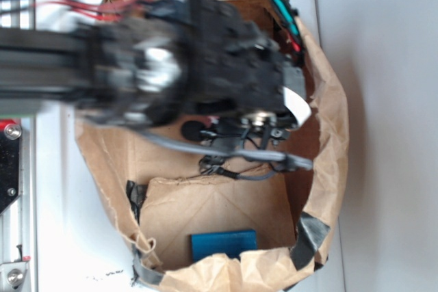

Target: Grab the pink bunny.

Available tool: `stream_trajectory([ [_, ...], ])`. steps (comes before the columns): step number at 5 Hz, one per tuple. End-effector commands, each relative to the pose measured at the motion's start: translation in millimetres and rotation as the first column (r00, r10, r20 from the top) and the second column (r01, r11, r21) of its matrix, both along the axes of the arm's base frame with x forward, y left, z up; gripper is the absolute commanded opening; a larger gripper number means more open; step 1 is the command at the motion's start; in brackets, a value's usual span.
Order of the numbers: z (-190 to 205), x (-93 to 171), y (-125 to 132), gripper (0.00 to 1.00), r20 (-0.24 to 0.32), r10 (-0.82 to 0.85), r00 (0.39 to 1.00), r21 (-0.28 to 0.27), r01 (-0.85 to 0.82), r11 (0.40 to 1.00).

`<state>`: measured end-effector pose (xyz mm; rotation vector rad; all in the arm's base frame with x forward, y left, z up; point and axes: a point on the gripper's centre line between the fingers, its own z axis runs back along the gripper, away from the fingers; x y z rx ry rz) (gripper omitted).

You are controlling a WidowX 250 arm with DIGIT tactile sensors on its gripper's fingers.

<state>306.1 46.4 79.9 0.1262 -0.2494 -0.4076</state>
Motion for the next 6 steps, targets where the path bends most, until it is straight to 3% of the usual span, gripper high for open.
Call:
stream_trajectory([
  [1,75.3,-7.0,-44.2,0.00,0.026,0.355,0.934,-0.009,-0.355,0.935],
  [2,92.3,-10.0,-44.1,0.00,-0.004,0.490,0.872,-0.035,-0.490,0.871],
  [3,106.1,-12.8,-37.8,0.00,0.066,0.569,0.819,-0.007,-0.570,0.822],
  [5,127.9,-23.2,-17.2,0.00,0.064,0.608,0.791,-0.132,-0.597,0.791],
  [6,128.4,-25.8,-10.3,0.00,0.068,0.618,0.783,-0.147,-0.605,0.782],
])
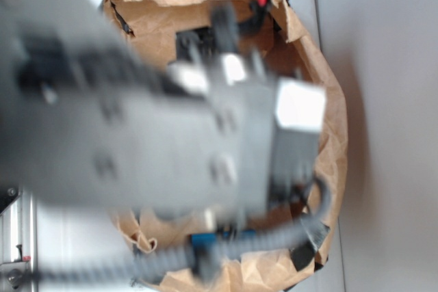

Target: Grab the pink bunny.

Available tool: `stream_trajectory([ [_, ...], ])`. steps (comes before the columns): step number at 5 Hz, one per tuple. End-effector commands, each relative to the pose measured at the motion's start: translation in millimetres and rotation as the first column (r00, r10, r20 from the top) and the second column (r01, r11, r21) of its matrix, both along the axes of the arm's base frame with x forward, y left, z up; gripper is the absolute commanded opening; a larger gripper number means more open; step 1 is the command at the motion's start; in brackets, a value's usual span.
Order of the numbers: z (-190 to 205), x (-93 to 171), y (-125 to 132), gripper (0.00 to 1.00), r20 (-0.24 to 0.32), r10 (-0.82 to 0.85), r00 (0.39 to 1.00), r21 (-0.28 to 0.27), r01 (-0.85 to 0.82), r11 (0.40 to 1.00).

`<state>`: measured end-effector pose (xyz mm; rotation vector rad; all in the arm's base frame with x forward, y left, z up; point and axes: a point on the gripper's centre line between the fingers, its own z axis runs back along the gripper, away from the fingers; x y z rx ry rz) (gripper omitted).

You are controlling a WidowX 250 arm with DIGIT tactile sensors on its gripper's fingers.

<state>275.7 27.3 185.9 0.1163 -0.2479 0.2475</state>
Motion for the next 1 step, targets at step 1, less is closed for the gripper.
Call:
stream_trajectory([
  [1,19.5,6.8,6.7,0.00,0.062,-0.018,0.998,0.058,0.014,0.998],
])
